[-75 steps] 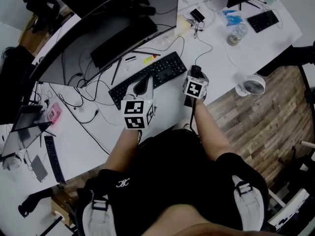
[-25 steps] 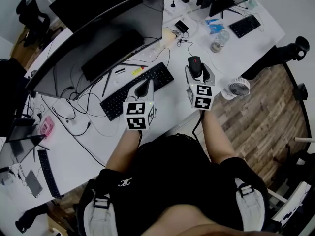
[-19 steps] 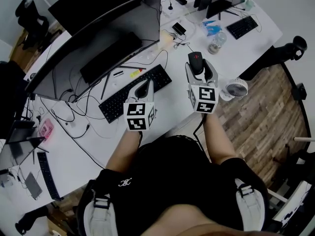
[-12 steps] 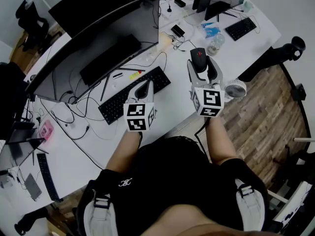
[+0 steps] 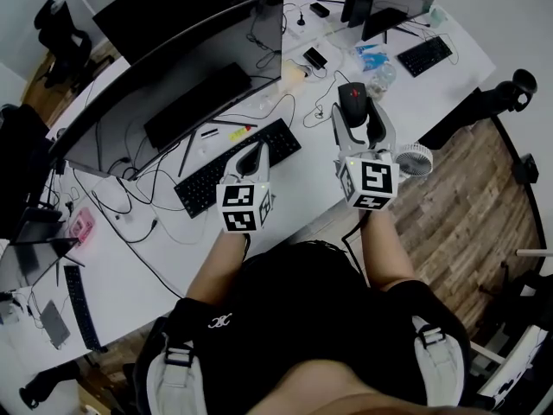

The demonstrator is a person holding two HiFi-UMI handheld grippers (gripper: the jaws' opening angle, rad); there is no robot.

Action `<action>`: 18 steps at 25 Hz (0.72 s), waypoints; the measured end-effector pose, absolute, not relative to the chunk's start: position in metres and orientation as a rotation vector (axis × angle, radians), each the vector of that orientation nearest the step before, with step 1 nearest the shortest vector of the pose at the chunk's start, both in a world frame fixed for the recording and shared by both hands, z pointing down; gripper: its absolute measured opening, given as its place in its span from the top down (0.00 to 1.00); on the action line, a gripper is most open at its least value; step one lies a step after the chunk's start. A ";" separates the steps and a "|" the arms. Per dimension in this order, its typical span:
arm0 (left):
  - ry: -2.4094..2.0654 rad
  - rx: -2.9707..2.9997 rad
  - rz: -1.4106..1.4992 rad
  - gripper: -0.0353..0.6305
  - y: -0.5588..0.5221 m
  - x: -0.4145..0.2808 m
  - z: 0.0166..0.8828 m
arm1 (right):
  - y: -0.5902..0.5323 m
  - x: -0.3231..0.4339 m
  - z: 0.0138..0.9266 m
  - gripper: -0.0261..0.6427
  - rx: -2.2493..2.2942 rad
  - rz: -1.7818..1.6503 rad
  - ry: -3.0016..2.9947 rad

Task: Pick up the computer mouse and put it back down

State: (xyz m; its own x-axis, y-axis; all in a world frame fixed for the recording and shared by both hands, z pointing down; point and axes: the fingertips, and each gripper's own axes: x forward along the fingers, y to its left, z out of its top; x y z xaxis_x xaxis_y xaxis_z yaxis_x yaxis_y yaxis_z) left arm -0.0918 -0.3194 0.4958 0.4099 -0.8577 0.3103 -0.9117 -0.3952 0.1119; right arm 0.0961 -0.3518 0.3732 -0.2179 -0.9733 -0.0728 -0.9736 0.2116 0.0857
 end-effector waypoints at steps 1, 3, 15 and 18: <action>-1.549 2.405 0.297 0.87 -0.318 -0.092 0.496 | -0.352 0.096 0.375 0.56 -1.961 0.173 2.447; -1.552 2.405 0.301 0.87 -0.317 -0.091 0.496 | -0.352 0.095 0.379 0.56 -1.961 0.164 2.456; -1.630 2.365 0.327 0.87 -0.307 -0.108 0.494 | -0.365 0.095 0.458 0.56 -2.016 -0.036 2.556; -1.641 2.364 0.349 0.87 -0.304 -0.109 0.495 | -0.369 0.098 0.491 0.56 -2.044 -0.125 2.580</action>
State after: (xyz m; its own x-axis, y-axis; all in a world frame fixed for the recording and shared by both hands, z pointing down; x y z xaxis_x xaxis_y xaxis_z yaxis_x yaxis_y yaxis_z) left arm -0.1090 -0.3039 0.4953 0.3399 -0.8809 0.3294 -0.9387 -0.3392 0.0616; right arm 0.0977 -0.3688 0.4908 -0.2226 -0.9607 0.1657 -0.9723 0.2313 0.0348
